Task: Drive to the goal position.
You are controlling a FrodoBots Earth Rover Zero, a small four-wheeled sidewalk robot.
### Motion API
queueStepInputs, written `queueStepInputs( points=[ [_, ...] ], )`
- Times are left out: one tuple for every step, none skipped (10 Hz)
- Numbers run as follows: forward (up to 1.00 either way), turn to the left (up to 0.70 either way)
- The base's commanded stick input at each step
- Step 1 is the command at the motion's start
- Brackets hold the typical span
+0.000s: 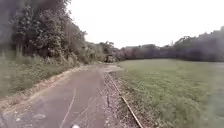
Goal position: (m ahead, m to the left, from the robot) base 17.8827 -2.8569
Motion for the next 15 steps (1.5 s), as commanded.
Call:
queueStepInputs(
  points=[
    [0.7, 0.35],
    [0.7, 0.35],
    [0.7, 0.35],
    [0.7, 0.31],
    [0.7, 0.24],
    [0.7, 0.02],
    [0.7, 0.01],
    [0.7, 0.0],
    [0.7, 0.0],
    [0.7, 0.0],
    [0.7, 0.0],
    [0.7, 0.0],
    [0.7, 0.0],
    [0.7, 0.0],
    [0.7, -0.05]
  ],
)
